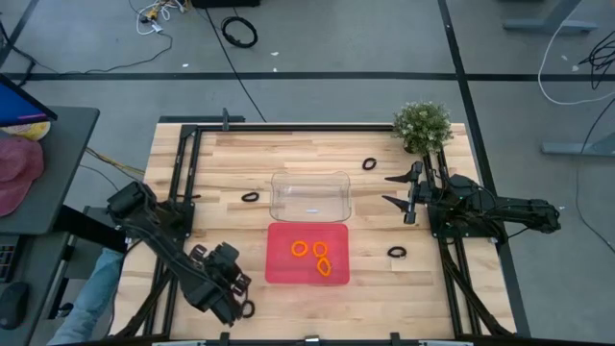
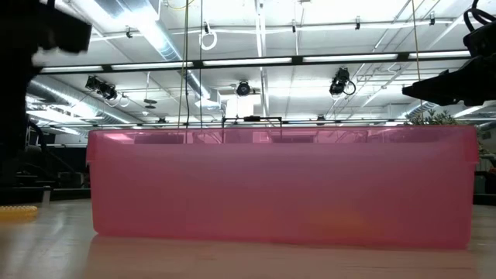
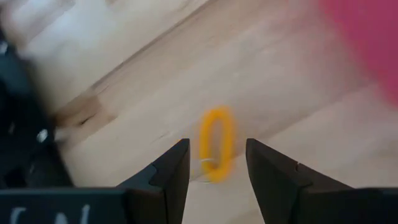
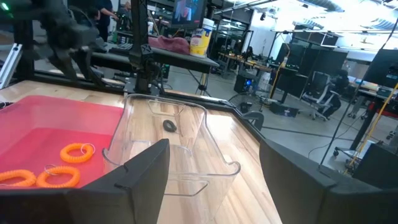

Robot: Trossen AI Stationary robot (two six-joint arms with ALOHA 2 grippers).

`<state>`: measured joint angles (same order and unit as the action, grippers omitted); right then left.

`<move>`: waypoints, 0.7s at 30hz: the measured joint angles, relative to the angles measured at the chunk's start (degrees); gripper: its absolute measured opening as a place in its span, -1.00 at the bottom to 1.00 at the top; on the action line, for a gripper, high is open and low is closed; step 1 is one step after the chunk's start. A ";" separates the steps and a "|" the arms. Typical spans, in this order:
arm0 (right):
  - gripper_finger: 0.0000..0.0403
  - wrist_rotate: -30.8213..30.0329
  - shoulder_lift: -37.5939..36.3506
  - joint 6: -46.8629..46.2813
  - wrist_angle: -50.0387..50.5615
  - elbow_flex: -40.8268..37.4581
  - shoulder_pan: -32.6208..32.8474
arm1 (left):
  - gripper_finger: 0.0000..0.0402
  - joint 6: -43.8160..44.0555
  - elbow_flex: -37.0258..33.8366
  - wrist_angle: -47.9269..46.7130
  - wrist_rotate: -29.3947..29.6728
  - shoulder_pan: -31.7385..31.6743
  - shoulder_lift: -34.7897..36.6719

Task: Sort spring keychains
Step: Put the orange spring keychain into the pink bin

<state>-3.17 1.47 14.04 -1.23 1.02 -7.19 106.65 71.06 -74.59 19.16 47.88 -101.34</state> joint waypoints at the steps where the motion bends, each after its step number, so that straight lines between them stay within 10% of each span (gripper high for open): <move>1: 0.26 0.00 0.00 0.00 0.00 0.00 0.00 | -0.20 0.55 -1.73 1.01 -1.46 -0.02 0.14; 12: 0.26 -0.01 -0.01 0.00 0.00 0.00 0.01 | -0.20 -1.78 -23.72 31.69 -6.46 -2.84 5.81; 21: 0.26 -0.01 -0.01 0.00 -0.03 0.00 0.00 | -0.35 -2.59 -25.63 33.26 -7.23 -4.21 7.42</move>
<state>-3.18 1.45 14.04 -1.26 1.02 -7.19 104.06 45.42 -41.33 11.93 43.66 -93.92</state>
